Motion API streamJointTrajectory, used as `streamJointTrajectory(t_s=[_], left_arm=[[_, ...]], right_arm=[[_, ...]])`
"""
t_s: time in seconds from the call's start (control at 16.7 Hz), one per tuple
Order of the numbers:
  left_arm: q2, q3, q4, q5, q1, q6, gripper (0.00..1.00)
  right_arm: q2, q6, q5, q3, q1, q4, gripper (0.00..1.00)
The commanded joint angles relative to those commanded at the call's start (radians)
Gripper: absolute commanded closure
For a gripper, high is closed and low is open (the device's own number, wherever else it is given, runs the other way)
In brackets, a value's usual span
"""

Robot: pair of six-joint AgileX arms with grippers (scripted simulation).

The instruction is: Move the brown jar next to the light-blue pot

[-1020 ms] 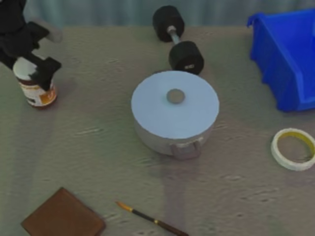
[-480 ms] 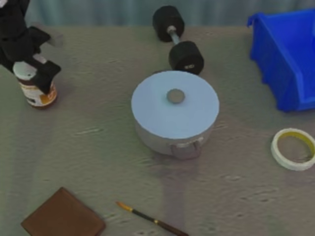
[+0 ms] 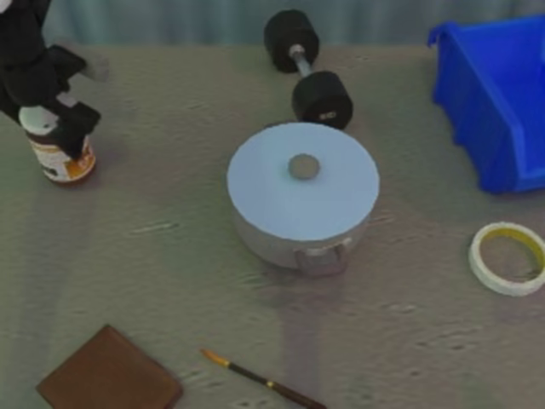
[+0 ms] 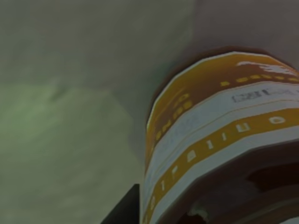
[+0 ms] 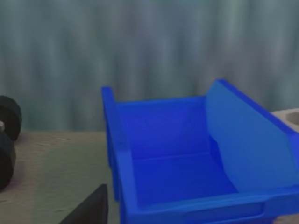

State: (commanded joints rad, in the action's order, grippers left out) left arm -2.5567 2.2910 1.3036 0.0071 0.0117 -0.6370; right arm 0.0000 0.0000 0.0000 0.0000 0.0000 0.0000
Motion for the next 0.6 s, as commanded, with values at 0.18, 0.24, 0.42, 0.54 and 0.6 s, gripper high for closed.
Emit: streamJointTrajectory(t_s=[0.18, 0.24, 0.42, 0.54, 0.6], left_arm=[[0.000, 0.000, 0.000, 0.000, 0.000, 0.000, 1.00], [0.000, 0.000, 0.000, 0.000, 0.000, 0.000, 1.00], [0.000, 0.000, 0.000, 0.000, 0.000, 0.000, 1.00], [0.000, 0.000, 0.000, 0.000, 0.000, 0.000, 1.00], [0.000, 0.000, 0.000, 0.000, 0.000, 0.000, 1.00]], right_arm=[[0.000, 0.000, 0.000, 0.000, 0.000, 0.000, 0.00], [0.000, 0.000, 0.000, 0.000, 0.000, 0.000, 0.00], [0.000, 0.000, 0.000, 0.000, 0.000, 0.000, 0.00], [0.000, 0.000, 0.000, 0.000, 0.000, 0.000, 0.00], [0.000, 0.000, 0.000, 0.000, 0.000, 0.000, 0.00]])
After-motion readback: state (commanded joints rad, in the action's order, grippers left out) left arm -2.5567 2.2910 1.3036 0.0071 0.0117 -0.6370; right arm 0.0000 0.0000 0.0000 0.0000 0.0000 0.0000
